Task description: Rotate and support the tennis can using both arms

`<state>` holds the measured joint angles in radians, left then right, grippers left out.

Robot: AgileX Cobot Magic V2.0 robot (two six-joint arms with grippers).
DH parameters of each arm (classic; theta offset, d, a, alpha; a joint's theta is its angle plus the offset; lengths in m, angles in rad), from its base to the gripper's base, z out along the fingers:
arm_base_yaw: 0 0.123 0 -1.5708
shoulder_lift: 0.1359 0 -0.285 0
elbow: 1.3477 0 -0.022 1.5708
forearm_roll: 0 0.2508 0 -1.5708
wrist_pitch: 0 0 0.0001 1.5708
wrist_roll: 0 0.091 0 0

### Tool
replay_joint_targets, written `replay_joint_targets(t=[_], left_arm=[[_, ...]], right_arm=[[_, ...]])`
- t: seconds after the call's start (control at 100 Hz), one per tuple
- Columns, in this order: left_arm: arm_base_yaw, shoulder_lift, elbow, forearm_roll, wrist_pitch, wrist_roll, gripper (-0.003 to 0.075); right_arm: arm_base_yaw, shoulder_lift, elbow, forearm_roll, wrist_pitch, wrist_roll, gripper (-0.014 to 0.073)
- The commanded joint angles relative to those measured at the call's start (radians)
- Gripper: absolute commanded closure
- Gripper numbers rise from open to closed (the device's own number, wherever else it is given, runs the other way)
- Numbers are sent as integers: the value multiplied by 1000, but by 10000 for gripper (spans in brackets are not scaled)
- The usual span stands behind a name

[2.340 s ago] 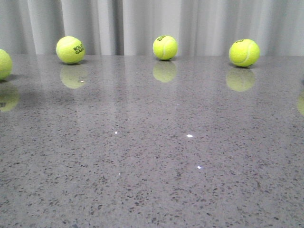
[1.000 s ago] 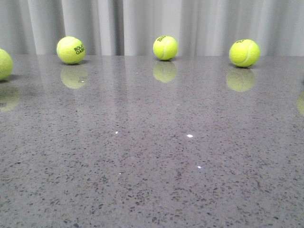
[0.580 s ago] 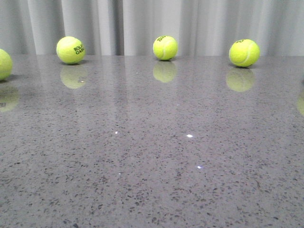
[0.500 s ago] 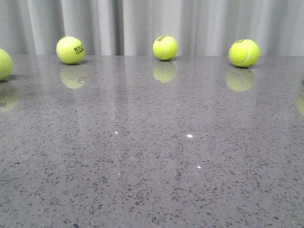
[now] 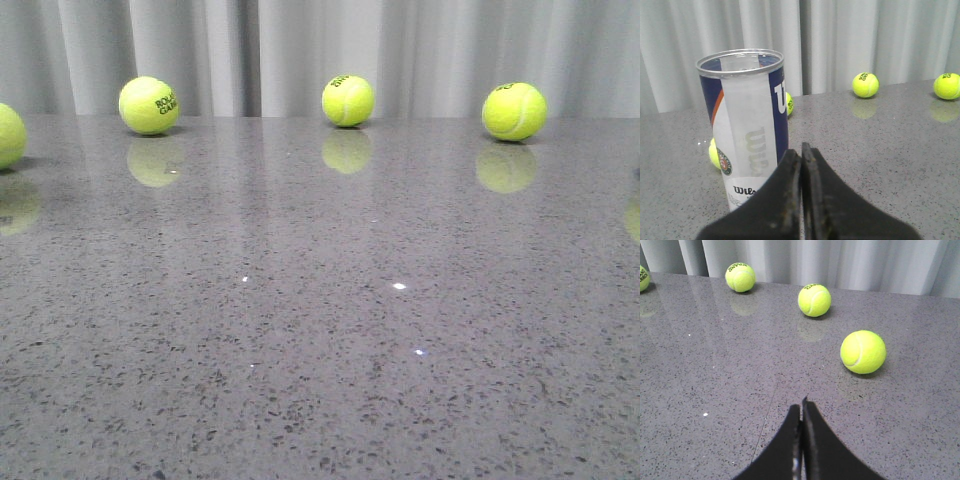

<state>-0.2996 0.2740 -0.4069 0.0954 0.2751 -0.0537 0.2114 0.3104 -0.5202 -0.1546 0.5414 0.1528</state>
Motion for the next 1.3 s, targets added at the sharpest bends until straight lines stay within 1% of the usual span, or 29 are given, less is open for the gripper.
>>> replay_joint_targets(t=[0.0,0.22,0.38,0.46,0.53,0.72,0.84,0.91,1.18,1.29], left_arm=[[-3,9,-26,-8,-83,-9,741],[-3,9,-26,-4,-91,-9,741],[-3,-17,17,45,-178,-9,741],[2,-56,47,42,-190,-9,741],[31,-92,82,22,-190,-9,741],[154,-199,218,-12,-195,-9,741],[201,-277,301,-15,-195,-9,741],[215,-320,344,-15,-196,-9,741],[216,-317,452,13,-325,-9,741],[216,-317,452,13,-304,-9,741]], right_arm=[[-8,3,-26,-15,-80,0,664],[-8,3,-26,-15,-80,0,664],[-8,3,-26,-15,-81,0,664],[-8,3,-26,-15,-81,0,664],[-8,3,-26,-15,-81,0,664],[-8,3,-26,-15,-81,0,664],[-8,3,-26,-15,-81,0,664],[-8,3,-26,-15,-81,0,664],[-8,3,-26,-15,-81,0,664],[-8,3,-26,-15,-81,0,664]])
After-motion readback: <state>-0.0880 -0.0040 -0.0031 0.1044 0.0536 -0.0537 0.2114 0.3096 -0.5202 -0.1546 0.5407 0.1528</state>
